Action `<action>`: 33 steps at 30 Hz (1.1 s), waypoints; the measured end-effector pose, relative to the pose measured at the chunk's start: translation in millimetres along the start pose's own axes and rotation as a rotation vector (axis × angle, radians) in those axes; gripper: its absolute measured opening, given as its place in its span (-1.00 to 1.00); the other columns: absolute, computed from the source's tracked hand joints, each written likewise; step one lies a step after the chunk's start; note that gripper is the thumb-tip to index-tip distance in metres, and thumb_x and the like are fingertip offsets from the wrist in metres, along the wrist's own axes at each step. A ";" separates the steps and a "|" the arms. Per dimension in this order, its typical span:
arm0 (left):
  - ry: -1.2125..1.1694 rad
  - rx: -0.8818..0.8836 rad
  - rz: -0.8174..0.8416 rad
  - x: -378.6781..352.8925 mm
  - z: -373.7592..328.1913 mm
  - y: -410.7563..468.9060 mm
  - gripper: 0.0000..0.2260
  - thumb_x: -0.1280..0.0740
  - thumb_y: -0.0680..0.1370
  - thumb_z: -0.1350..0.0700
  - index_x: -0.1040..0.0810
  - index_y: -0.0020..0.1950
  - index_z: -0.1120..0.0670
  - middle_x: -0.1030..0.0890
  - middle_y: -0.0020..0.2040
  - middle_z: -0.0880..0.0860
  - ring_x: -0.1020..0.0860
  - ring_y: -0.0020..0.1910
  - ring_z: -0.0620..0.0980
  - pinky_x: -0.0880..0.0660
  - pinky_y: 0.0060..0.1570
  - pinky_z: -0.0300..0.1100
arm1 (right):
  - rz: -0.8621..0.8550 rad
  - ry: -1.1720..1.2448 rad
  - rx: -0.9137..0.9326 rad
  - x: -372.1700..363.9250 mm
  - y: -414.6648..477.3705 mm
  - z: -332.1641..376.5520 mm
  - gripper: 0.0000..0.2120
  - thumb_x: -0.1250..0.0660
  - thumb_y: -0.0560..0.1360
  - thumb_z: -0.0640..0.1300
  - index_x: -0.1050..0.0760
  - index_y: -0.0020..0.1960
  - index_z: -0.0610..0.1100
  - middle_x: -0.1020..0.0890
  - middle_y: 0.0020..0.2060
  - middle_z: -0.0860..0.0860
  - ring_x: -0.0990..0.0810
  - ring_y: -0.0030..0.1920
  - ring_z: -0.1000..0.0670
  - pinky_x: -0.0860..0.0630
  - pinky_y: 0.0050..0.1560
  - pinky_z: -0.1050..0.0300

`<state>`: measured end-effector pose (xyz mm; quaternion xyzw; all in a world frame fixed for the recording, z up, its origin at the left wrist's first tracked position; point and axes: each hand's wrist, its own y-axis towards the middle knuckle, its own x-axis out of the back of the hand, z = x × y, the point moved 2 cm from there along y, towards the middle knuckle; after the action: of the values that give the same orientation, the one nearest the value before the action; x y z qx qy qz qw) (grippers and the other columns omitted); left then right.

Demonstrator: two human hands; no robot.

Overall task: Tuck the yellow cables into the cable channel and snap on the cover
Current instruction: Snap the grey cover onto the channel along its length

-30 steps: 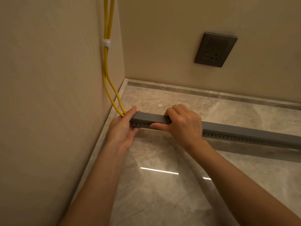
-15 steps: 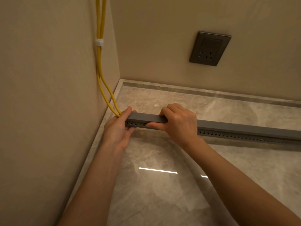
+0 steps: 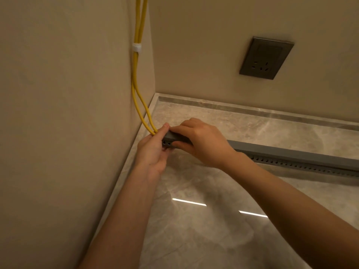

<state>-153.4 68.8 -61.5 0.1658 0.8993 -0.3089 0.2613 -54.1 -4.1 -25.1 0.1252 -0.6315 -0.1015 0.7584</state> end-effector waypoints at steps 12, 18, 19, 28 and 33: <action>0.030 -0.102 0.359 23.9 -4.3 -4.1 -0.52 -0.10 0.53 0.47 -0.30 0.40 0.13 -0.56 0.15 0.18 -0.62 0.06 -0.02 -0.56 0.06 -0.15 | 0.123 0.312 -0.212 11.4 25.6 -16.0 -0.69 -0.38 0.44 0.02 -0.58 0.15 -0.03 -0.67 -0.04 0.02 -0.57 -0.14 0.11 -0.44 -0.13 0.21; 0.156 -0.180 0.389 30.4 -4.8 -2.9 -0.52 -0.17 0.54 0.41 -0.28 0.39 0.03 -0.64 0.02 0.06 -0.63 0.01 -0.08 -0.58 -0.06 -0.24 | 0.161 0.339 -0.225 10.7 25.4 -13.6 -0.73 -0.37 0.45 0.03 -0.60 0.13 0.00 -0.68 -0.08 0.07 -0.55 -0.21 0.21 -0.42 -0.18 0.37; 0.162 -0.194 0.390 31.2 -4.8 -2.4 -0.53 -0.17 0.54 0.41 -0.29 0.37 0.01 -0.64 0.01 0.08 -0.64 -0.01 -0.07 -0.58 -0.07 -0.24 | 0.153 0.329 -0.214 11.1 24.4 -12.2 -0.73 -0.37 0.45 0.03 -0.60 0.13 0.00 -0.68 -0.08 0.08 -0.55 -0.22 0.21 -0.43 -0.18 0.34; 0.166 -0.292 0.430 29.2 -6.3 -0.4 -0.61 -0.29 0.47 0.32 -0.43 0.24 0.00 -0.69 -0.05 0.02 -0.64 0.00 -0.04 -0.58 -0.15 -0.27 | 0.077 0.128 -0.078 20.8 17.7 4.2 -0.61 -0.48 0.32 0.05 -0.52 0.06 -0.10 -0.65 -0.11 -0.01 -0.59 -0.17 -0.02 -0.53 -0.19 0.01; 0.133 -0.287 0.440 27.4 -3.7 0.0 -0.58 -0.33 0.39 0.21 -0.44 0.24 0.04 -0.68 -0.05 0.03 -0.63 0.00 -0.04 -0.57 -0.14 -0.26 | 0.055 0.119 -0.094 21.5 18.5 6.5 -0.64 -0.49 0.31 0.02 -0.55 0.04 -0.12 -0.60 -0.09 -0.02 -0.55 -0.13 -0.04 -0.52 -0.19 -0.02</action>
<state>-176.9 74.8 -74.7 0.3385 0.8914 -0.1024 0.2835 -56.7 6.3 1.9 0.0781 -0.5830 -0.1026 0.8022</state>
